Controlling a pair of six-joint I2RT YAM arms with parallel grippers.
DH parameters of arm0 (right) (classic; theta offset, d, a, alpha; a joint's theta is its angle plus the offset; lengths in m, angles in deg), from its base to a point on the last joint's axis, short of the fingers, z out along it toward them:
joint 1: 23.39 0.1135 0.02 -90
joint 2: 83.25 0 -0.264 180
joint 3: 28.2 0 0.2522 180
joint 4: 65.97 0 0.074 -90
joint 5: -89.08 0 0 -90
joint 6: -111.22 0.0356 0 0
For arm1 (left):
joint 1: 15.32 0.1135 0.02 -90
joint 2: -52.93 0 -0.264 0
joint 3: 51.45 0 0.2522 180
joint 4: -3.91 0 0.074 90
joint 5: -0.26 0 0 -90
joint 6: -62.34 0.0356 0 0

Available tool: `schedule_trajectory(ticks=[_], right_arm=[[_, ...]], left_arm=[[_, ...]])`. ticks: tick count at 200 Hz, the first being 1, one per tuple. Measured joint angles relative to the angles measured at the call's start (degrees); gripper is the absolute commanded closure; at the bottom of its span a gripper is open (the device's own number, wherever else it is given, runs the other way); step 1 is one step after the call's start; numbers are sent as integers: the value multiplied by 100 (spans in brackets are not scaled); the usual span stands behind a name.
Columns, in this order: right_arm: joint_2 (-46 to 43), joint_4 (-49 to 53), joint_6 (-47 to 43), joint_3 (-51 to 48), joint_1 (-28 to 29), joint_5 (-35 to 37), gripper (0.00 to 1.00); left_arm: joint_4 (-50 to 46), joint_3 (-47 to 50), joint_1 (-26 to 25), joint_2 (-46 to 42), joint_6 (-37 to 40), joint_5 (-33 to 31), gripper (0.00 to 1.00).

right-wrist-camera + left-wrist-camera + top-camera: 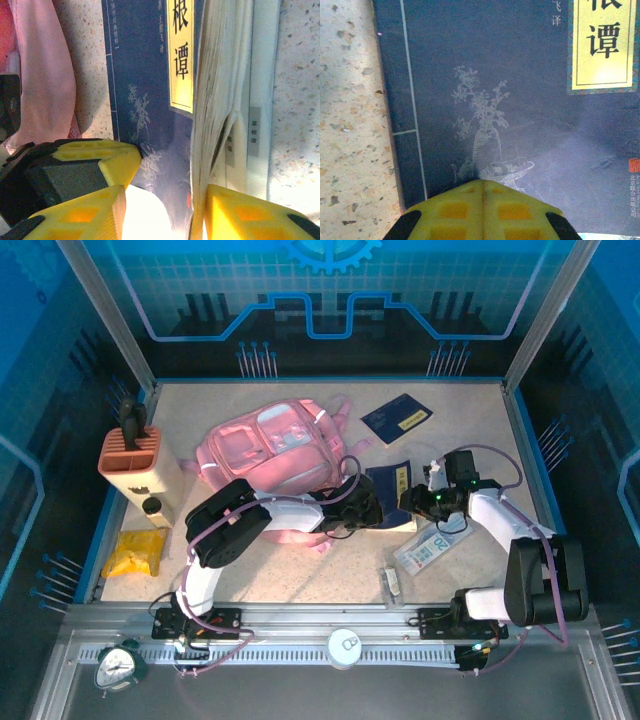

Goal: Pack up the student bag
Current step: Pick up the book from the center of the table.

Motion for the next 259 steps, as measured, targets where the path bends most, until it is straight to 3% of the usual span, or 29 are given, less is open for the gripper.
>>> schedule_trajectory(ticks=[99,159,224,259], right_arm=[[-57,153,-83,0,-68,136,88],[-343,251,-13,0,-116,-26,92],[-907,337,267,417,-229,-588,95],[-1115,444,420,929,-219,-1014,96]], left_arm=[[-2,0,0,0,2,0,92],[-116,166,81,-369,-4,66,64],[37,1213,680,-2592,-188,295,36],[227,1770,1086,-3366,-455,490,22]])
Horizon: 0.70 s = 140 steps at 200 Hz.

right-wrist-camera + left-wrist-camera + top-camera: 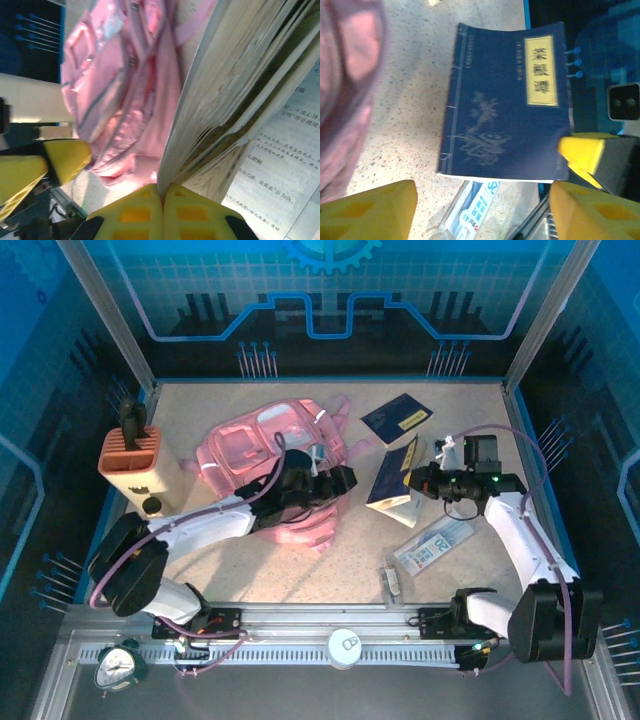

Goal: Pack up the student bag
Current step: Pick up the book from the center of the table.

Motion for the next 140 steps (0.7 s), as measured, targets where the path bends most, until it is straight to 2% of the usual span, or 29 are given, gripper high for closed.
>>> schedule_trajectory(ticks=[21,49,81,140], right_arm=[[-101,15,72,332,96,-201,96],[-140,-68,251,614,398,-505,96],[-122,-256,481,758,822,-817,97],[-118,-935,872,610,1021,-1303,97]], left_arm=[[52,216,254,-234,-166,24,16],[291,332,564,-297,-396,184,14],[951,396,734,-280,-715,216,17],[2004,396,708,140,-1351,437,25]])
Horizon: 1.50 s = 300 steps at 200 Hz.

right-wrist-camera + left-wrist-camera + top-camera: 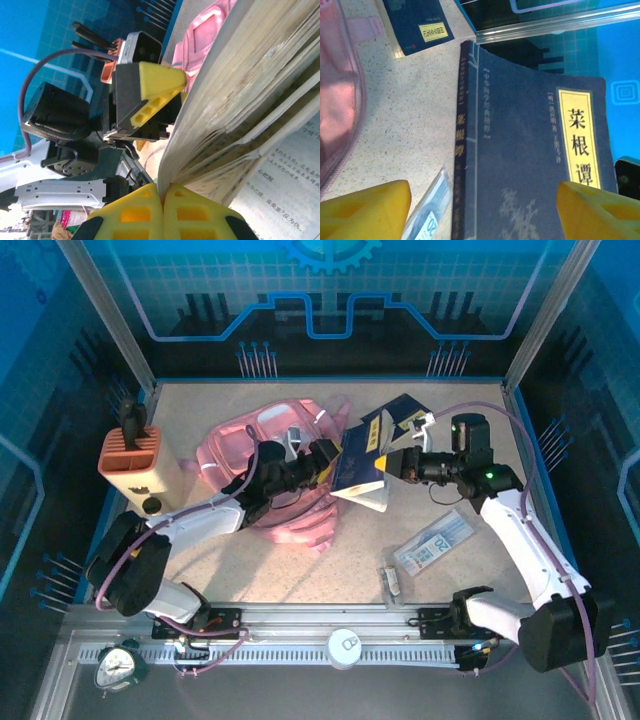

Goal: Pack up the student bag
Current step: Pick up the book from the center of the table.

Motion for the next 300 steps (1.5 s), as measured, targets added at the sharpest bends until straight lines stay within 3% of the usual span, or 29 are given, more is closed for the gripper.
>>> schedule_trajectory(ticks=[44,78,134,142,174,217,270,300], right_arm=[[0,-431,155,-306,59,-262,98],[-15,-452,-28,-308,59,-260,99],[164,-413,-275,-334,50,-299,96],[166,-404,-297,-352,46,-297,92],[131,-289,-334,-415,4,-223,50],[63,-219,-15,-678,-61,7,11],[483,-977,887,-949,157,-7,4],[544,-2188,1790,-1314,391,-164,15]], left_arm=[[208,-2,-103,35,-210,0,37],[197,-2,-103,33,-284,-24,52],[-153,-2,-96,-201,-146,-85,88],[-184,-2,-96,-256,-111,-103,90],[-254,-2,-98,-450,-94,-151,97],[-232,-2,-125,-590,-96,-153,100],[-225,-2,-164,-599,-26,-155,100],[-225,-2,-164,-599,57,-188,100]])
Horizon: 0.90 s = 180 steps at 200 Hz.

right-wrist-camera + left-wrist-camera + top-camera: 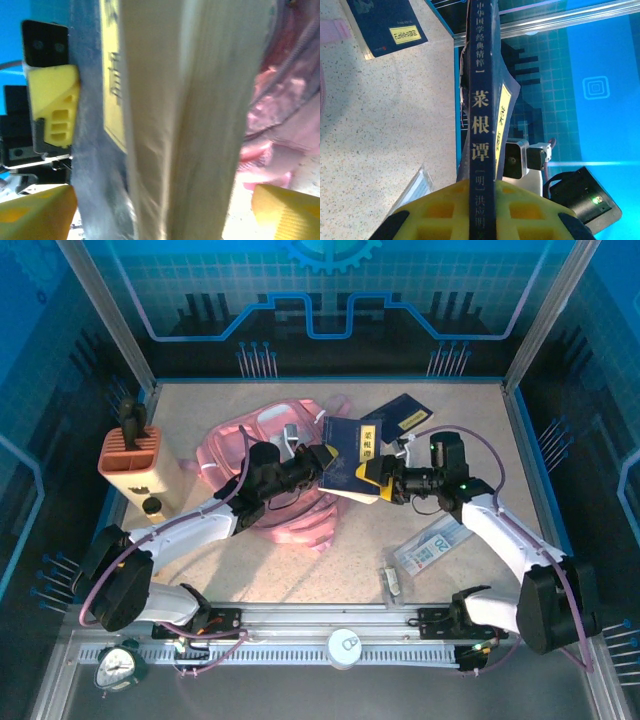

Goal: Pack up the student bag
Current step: Pick up the book from the center of the table.

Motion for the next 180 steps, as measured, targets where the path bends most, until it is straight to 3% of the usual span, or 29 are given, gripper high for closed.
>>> schedule_trajectory(ticks=[25,35,47,112,135,180], right_arm=[[-17,-595,472,-42,17,-31,28],[-37,-686,514,-42,17,-28,38],[-61,-715,540,-44,17,7,50],[-186,-573,516,-87,22,260,92],[-271,-330,291,-83,22,337,100],[-741,752,-520,26,35,798,100]], left_arm=[[-11,0,2,0,153,-68,100],[-22,-2,2,0,249,-107,100],[-68,-11,2,0,337,-140,100],[-407,-42,0,0,678,-271,100],[-444,-42,-15,0,717,-214,85],[-876,-42,-74,-59,1187,-87,57]])
